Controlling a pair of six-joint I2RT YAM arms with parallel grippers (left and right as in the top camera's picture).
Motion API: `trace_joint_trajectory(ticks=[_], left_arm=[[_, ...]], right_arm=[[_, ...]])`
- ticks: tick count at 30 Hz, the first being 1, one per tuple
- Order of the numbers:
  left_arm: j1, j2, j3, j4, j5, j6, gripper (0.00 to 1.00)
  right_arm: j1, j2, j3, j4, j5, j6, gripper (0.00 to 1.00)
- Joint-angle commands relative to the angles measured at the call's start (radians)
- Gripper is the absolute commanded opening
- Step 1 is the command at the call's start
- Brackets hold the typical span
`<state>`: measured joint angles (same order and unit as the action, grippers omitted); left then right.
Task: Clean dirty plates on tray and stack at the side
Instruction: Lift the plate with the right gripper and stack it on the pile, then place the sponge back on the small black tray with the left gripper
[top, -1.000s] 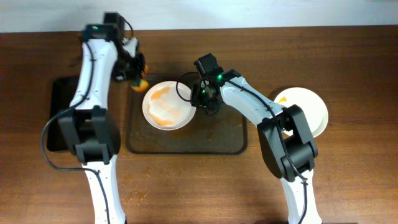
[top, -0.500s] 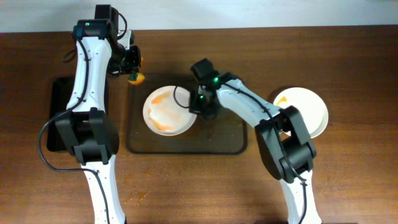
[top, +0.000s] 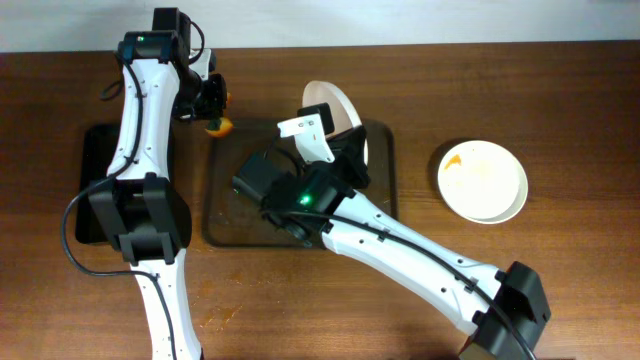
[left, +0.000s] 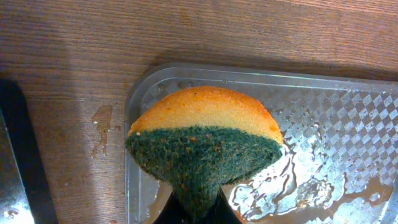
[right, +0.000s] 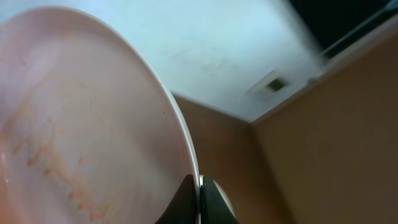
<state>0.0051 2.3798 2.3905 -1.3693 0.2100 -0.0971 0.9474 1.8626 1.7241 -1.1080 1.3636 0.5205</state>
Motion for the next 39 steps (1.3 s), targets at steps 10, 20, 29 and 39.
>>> trace_joint_trajectory(ticks=[10, 20, 29, 39], left_arm=[[-0.003, -0.005, -0.001, -0.001, 0.01, 0.017, 0.01], [-0.002, -0.005, -0.001, 0.0, -0.141, 0.02, 0.01], [0.118, -0.005, -0.001, -0.043, -0.346, -0.022, 0.01], [0.252, -0.003, -0.352, 0.093, -0.409, -0.153, 0.01]], right_arm=[[-0.017, -0.016, 0.0, -0.001, -0.106, 0.09, 0.04], [-0.96, -0.025, -0.014, -0.17, -1.173, -0.072, 0.04], [-1.233, -0.022, -0.484, 0.25, -1.286, -0.148, 0.79], [-0.946, -0.024, -0.037, 0.04, -1.304, -0.225, 0.98]])
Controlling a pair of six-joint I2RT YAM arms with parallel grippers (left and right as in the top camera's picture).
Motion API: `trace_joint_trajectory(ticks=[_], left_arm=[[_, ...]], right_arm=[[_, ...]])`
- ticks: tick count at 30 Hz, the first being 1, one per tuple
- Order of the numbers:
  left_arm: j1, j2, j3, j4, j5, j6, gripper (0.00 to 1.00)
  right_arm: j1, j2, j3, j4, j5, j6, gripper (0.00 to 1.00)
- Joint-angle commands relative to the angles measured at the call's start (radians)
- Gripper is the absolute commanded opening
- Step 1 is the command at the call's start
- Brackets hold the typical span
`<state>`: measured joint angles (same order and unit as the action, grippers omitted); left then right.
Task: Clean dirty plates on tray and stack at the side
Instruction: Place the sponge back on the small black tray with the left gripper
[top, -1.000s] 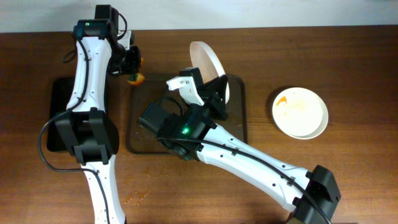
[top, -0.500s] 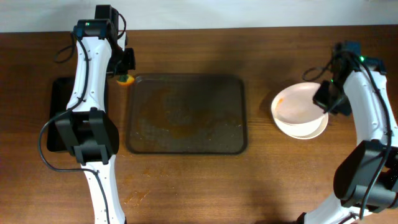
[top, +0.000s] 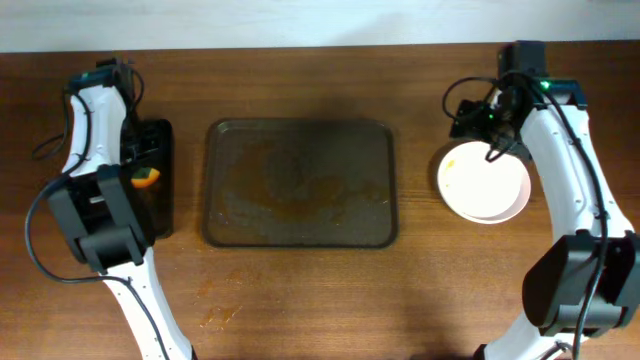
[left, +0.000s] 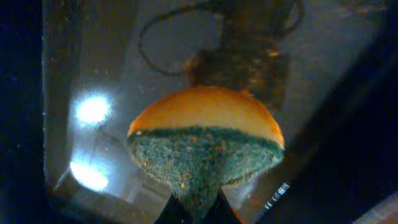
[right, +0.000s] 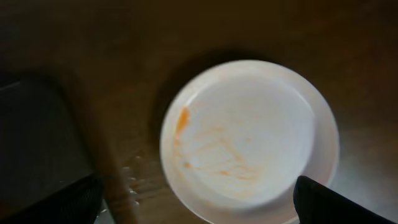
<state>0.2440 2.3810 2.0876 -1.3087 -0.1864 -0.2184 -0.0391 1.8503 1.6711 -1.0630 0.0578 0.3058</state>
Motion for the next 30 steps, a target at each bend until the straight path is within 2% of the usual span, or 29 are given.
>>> trace_joint_trajectory(ticks=[1, 2, 3, 4, 5, 6, 12, 14, 17, 23, 27, 30], left_arm=[[0.019, -0.004, -0.056, 0.038, -0.013, -0.032, 0.14], [0.023, -0.004, -0.056, 0.042, -0.013, -0.032, 0.4], [0.024, -0.004, -0.056, 0.044, -0.013, -0.032, 0.73], [0.023, -0.004, -0.056, 0.045, -0.011, -0.034, 0.87], [0.021, -0.005, -0.056, 0.045, -0.003, -0.048, 0.96], [0.019, -0.007, -0.035, 0.041, 0.011, -0.051, 0.99], [-0.009, -0.152, 0.284, -0.189, 0.048, -0.073, 0.99], [-0.041, -0.222, 0.339, -0.212, 0.052, -0.073, 0.99], [-0.084, -0.285, 0.343, -0.197, 0.051, -0.073, 0.99], [-0.093, -0.287, 0.342, -0.196, 0.051, -0.073, 0.99], [-0.093, -0.287, 0.342, -0.196, 0.051, -0.073, 0.99], [-0.093, -0.287, 0.342, -0.196, 0.051, -0.073, 0.99]], right_arm=[[0.056, -0.011, 0.016, -0.004, 0.002, -0.011, 0.98], [0.066, -0.011, 0.016, -0.003, 0.002, -0.011, 0.98], [0.067, -0.011, 0.016, -0.003, 0.001, -0.01, 0.98], [0.067, -0.011, 0.016, -0.004, -0.002, -0.01, 0.98], [0.067, -0.011, 0.016, -0.004, -0.002, -0.01, 0.98], [0.067, -0.011, 0.016, -0.004, -0.002, -0.01, 0.98], [0.065, -0.026, 0.017, -0.023, -0.029, -0.01, 0.99], [0.065, -0.073, 0.023, -0.023, -0.037, -0.01, 0.98], [0.065, -0.195, 0.06, -0.023, -0.047, -0.01, 0.98], [0.065, -0.583, 0.095, -0.023, -0.047, -0.01, 0.98], [0.065, -0.663, 0.095, -0.023, -0.047, -0.011, 0.98], [0.065, -0.661, 0.095, -0.129, 0.003, -0.021, 0.98]])
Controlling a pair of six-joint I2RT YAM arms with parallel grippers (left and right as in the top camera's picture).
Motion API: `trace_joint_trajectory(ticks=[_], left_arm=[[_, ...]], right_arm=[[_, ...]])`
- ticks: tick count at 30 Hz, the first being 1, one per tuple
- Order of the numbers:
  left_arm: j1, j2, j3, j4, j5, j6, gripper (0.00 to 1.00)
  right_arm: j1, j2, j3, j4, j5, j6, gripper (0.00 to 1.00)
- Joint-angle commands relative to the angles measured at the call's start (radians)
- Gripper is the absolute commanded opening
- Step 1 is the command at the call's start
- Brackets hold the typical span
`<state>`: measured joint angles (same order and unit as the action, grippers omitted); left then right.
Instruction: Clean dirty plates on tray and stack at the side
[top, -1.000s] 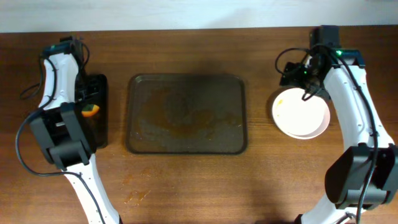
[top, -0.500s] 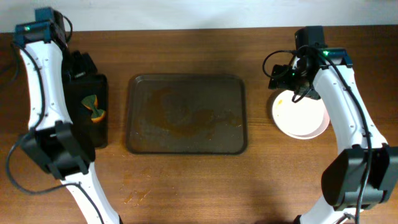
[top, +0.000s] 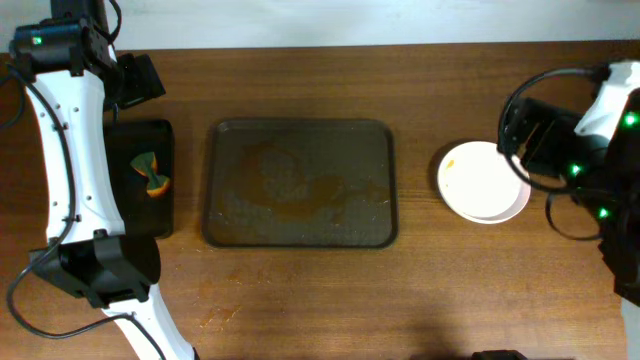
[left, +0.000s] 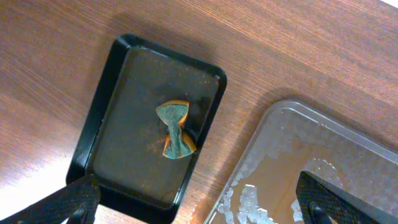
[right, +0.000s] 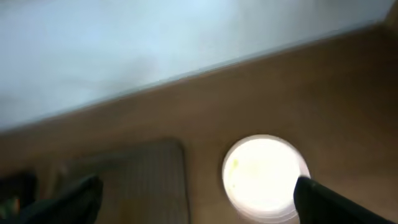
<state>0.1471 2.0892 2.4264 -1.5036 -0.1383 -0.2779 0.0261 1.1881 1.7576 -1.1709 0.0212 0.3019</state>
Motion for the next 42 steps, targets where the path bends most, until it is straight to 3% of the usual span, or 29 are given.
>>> trace_joint_trajectory(ticks=[1, 7, 9, 14, 18, 24, 29, 38, 42], left_arm=[[0.003, 0.005, 0.003, -0.001, 0.003, -0.014, 0.99], [0.003, 0.005, 0.003, -0.001, 0.003, -0.013, 0.99], [0.003, 0.005, 0.003, -0.001, 0.003, -0.014, 0.99], [0.003, 0.005, 0.003, -0.001, 0.003, -0.013, 0.99], [0.003, 0.005, 0.003, -0.001, 0.003, -0.014, 0.99], [0.003, 0.005, 0.003, -0.001, 0.003, -0.014, 0.99], [0.003, 0.005, 0.003, -0.002, 0.003, -0.014, 0.99], [0.003, 0.005, 0.003, -0.001, 0.003, -0.014, 0.99], [0.003, 0.005, 0.003, -0.001, 0.003, -0.014, 0.99]], right_arm=[[0.0, 0.001, 0.008, -0.027, 0.043, -0.017, 0.98], [-0.003, -0.013, 0.005, -0.027, 0.069, -0.078, 0.98], [-0.051, -0.075, -0.072, 0.016, 0.052, -0.089, 0.98], [-0.092, -0.458, -0.601, 0.402, 0.013, -0.241, 0.98], [-0.092, -0.731, -0.948, 0.583, 0.012, -0.243, 0.98], [-0.092, -0.959, -1.363, 0.963, -0.014, -0.246, 0.98], [-0.092, -1.055, -1.563, 1.131, -0.029, -0.246, 0.98], [-0.051, -1.172, -1.752, 1.238, -0.062, -0.246, 0.98], [-0.051, -1.183, -1.752, 1.096, -0.081, -0.242, 0.98]])
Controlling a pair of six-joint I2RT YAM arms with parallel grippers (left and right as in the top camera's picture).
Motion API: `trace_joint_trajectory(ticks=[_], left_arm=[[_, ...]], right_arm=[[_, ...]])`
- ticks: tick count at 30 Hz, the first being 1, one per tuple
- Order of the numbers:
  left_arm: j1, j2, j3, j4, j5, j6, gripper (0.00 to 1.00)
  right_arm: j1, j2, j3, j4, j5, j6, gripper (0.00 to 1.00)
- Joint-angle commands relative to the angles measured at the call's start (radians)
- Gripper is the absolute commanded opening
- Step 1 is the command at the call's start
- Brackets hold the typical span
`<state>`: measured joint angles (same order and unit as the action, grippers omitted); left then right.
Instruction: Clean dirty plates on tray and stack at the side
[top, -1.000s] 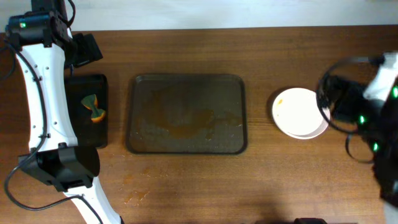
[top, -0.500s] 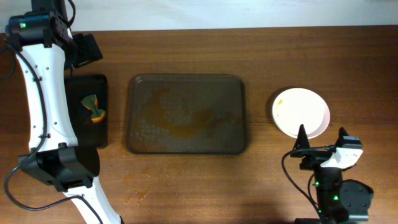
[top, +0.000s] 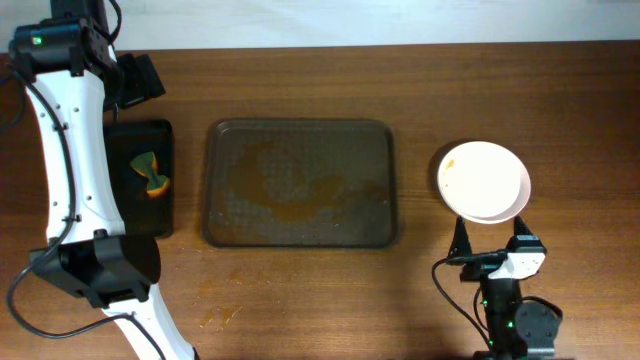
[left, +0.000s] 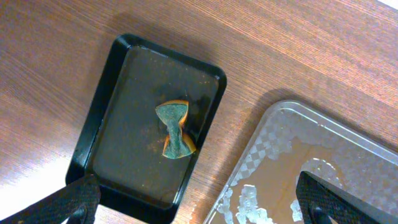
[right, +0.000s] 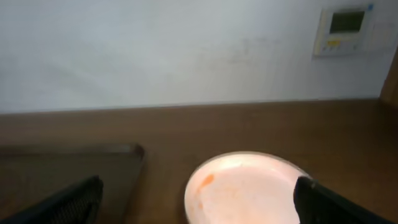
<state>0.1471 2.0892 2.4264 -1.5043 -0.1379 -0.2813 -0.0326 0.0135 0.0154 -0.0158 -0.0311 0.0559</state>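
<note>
A white plate (top: 484, 181) with an orange smear at its left rim lies on the table right of the large brown tray (top: 300, 235), which holds only wet streaks. In the right wrist view the plate (right: 249, 186) lies just ahead. My right gripper (top: 490, 245) is open, low at the table's front, just short of the plate. The orange-and-green sponge (top: 148, 172) lies in the small black tray (top: 112, 215) at the left. My left gripper (top: 138, 82) hangs open high over the far left; its view shows the sponge (left: 174, 129) below.
The black tray (left: 99, 149) and the clear wet tray (left: 292, 124) lie side by side with a strip of wood between them. A white wall with a thermostat (right: 348, 28) stands behind the table.
My right arm has left the right edge beside the plate and now sits folded at the table's front, below the plate, gripper open. The left arm and the sponge are unchanged.
First my right gripper held a smeared plate tilted over the tray while my left held the sponge at the tray's far left corner. Then the plate lay at the right and the sponge hung over the black tray. Then the sponge lay released there, and both arms drew back.
</note>
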Motion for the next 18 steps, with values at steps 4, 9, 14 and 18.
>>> trace_joint_trajectory(ticks=[4, 9, 14, 18], left_arm=[[0.003, 0.005, 0.003, 0.0, 0.003, -0.01, 0.99], [0.004, 0.005, 0.003, 0.0, 0.003, -0.01, 0.99], [0.004, 0.005, 0.003, -0.001, 0.003, -0.01, 0.99], [0.007, 0.005, 0.003, 0.0, -0.068, -0.003, 0.99]], right_arm=[[0.007, -0.001, -0.01, -0.057, -0.029, 0.004, 0.98], [0.007, -0.001, -0.01, -0.057, -0.029, 0.004, 0.98], [0.007, -0.001, -0.01, -0.057, -0.029, 0.004, 0.98], [0.007, -0.001, -0.01, -0.057, -0.029, 0.004, 0.98]])
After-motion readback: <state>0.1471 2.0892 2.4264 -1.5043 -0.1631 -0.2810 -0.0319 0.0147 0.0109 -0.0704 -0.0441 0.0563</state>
